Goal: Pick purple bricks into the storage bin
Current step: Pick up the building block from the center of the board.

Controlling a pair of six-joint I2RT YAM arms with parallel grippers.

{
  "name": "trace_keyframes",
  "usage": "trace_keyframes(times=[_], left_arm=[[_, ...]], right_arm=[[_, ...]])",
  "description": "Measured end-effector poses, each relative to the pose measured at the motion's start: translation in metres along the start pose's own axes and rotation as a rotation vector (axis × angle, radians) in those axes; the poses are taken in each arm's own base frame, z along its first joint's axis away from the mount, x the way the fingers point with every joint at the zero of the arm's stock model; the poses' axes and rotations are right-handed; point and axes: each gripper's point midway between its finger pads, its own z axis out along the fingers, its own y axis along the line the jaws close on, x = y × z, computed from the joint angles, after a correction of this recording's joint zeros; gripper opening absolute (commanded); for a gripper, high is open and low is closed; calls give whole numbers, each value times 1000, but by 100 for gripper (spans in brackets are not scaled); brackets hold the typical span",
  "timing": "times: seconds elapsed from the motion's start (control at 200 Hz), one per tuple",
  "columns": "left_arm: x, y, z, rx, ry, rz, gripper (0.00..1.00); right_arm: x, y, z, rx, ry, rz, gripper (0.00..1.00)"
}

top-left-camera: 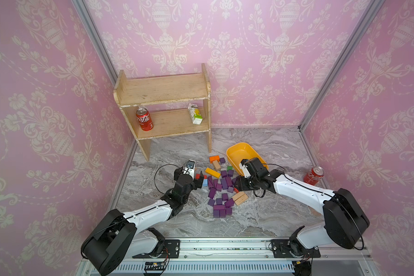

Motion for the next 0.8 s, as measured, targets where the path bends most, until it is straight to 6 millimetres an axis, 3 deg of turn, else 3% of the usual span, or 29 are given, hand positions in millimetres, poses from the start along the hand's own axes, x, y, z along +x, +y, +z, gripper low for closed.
trace_keyframes(times=[0.165, 0.435, 0.801], left_arm=[[-1, 0, 0, 1, -5, -2, 99], [0, -1, 1, 1, -4, -1, 99], [4, -1, 2, 0, 6, 3, 99]], right_arm=[[-9, 8, 18, 11, 17, 8, 52], [-16, 1, 28, 78, 24, 6, 47], [3, 18, 28, 98, 73, -56, 48]])
